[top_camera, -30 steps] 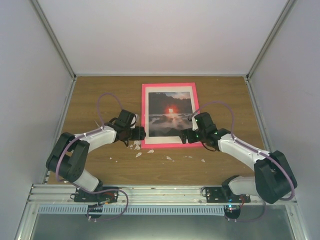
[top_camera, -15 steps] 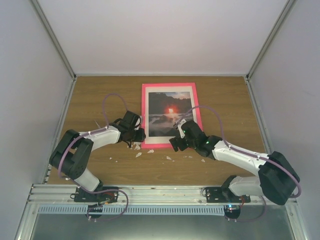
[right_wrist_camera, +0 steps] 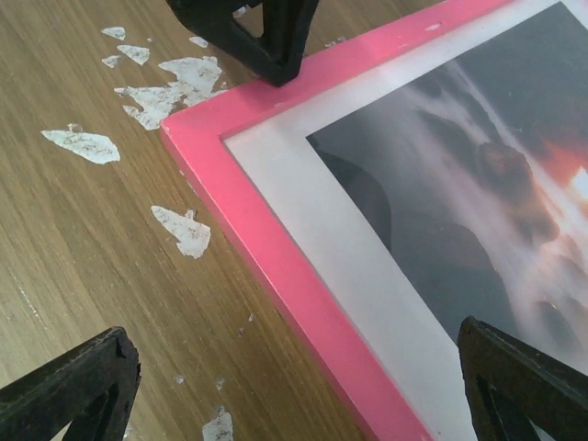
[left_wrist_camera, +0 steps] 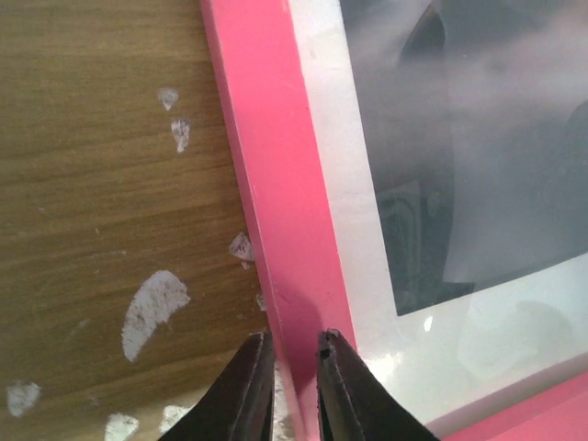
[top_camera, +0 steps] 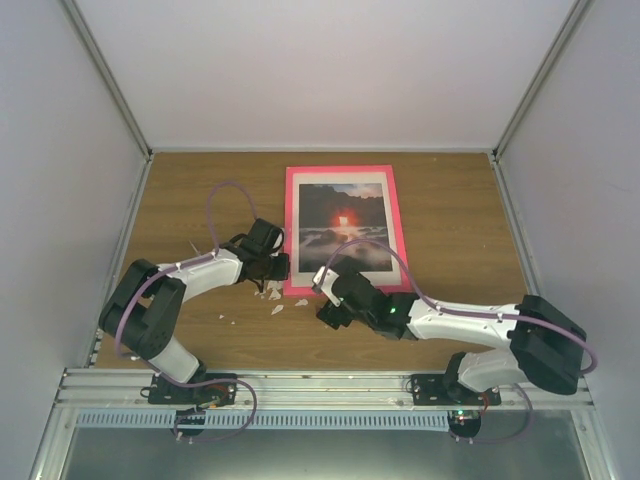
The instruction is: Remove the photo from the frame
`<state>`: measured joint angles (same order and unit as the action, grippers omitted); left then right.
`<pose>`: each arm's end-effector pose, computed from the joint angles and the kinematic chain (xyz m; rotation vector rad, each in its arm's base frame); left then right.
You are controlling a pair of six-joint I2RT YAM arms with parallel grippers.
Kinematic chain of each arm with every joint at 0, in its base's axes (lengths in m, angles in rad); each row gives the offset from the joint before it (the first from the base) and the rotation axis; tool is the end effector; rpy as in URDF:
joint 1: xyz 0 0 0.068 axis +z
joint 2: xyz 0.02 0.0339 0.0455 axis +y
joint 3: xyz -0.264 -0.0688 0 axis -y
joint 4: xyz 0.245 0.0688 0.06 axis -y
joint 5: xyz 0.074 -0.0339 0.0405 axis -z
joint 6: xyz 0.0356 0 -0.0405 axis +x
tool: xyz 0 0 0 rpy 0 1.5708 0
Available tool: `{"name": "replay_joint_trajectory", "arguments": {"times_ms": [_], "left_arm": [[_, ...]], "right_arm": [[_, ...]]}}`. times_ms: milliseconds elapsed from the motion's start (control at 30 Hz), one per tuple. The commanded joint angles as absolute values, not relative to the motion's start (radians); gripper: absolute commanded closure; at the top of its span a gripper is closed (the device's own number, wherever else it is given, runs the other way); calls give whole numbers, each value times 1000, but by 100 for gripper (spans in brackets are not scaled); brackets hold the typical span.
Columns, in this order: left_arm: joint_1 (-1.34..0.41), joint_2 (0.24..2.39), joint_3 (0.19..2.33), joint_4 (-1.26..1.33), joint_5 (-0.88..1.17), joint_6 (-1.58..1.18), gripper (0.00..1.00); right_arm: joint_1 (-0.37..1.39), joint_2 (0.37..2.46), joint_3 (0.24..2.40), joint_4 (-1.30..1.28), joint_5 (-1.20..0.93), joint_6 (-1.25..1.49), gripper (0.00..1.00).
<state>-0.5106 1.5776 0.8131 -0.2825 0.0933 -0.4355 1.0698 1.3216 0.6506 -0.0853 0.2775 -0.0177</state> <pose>0.2557 -0.1470 0.1564 0.1343 2.6800 -0.4392 0.1348 0.2258 0.1897 -1.0701 2.0376 0.2202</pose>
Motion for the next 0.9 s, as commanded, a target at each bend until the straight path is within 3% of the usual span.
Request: {"name": "replay_joint_trajectory", "arguments": {"times_ms": [0, 67, 100, 200, 367, 567, 733, 867], "left_arm": [[-519, 1578, 846, -298, 51, -425, 69], [-526, 1588, 852, -310, 35, -425, 49], [-529, 1591, 855, -314, 23, -426, 45], [-538, 1602, 864, -319, 13, -426, 39], [-558, 1641, 894, -325, -13, -425, 39], [-580, 1693, 919, -339, -62, -425, 46], [-587, 1699, 933, -352, -69, -428, 68], [-590, 1672, 952, -378, -71, -424, 76]], "right_arm": [[1098, 1351, 646, -40, 370, -68, 6], [1100, 1350, 651, -47, 391, -65, 6], [1101, 1348, 651, -50, 401, -63, 6], [1101, 1340, 649, -57, 418, -59, 5], [1101, 1346, 646, -63, 438, -45, 5], [1118, 1362, 634, -48, 448, -73, 5], [1160, 1378, 625, -30, 449, -115, 5], [1184, 1412, 617, -12, 460, -162, 5]]}}
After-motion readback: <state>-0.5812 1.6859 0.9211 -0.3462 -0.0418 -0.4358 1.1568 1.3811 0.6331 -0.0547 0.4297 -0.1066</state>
